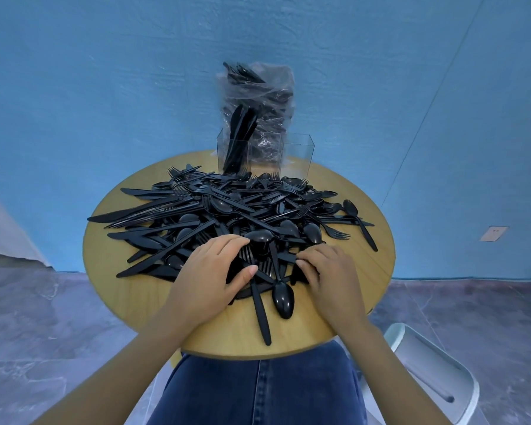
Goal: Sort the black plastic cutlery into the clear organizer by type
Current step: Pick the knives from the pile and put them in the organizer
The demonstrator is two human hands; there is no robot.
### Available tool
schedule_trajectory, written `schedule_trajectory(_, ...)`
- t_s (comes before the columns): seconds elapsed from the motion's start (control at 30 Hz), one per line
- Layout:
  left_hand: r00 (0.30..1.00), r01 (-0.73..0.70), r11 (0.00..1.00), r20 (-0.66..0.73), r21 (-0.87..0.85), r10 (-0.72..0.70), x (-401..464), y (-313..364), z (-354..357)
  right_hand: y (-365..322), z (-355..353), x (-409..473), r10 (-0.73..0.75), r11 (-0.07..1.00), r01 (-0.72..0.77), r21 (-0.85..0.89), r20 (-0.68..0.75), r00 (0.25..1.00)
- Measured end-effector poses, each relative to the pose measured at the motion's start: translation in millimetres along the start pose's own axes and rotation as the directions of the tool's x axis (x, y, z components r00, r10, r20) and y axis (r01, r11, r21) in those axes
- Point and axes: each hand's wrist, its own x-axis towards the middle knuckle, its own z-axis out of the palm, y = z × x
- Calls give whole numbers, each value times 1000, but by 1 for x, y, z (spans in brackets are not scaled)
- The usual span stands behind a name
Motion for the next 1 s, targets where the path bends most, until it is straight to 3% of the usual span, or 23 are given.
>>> schedule_trajectory(0.17, 1000, -24, 1000, 14, 17, 24, 0, 0, 2, 2, -3, -1, 16, 1000, -15, 25, -36, 999)
schedule_trajectory(0.33, 999, -36, 999, 11, 24, 36, 0, -1, 2, 1, 1, -2, 59, 998, -60, 8, 72, 996)
schedule_trajectory(0.57, 997, -69, 997, 19, 27, 69, 0, 0, 2, 1, -1, -3, -19, 995, 4, -97, -153, 988)
schedule_trajectory(0.7, 997, -70, 997, 18, 24, 69, 0, 0, 2, 1, -6, -4, 101, 983, -71, 167, -180, 979)
schedule_trajectory(0.83, 998, -66, 997, 11, 27, 66, 0, 1, 2, 1, -13, -6, 362, 844, -222, 489, -211, 908)
schedule_trajectory(1.0, 998, -63, 998, 9, 28, 63, -1, 2, 1, -3, -15, -6, 456, 760, -198, 619, -290, 842)
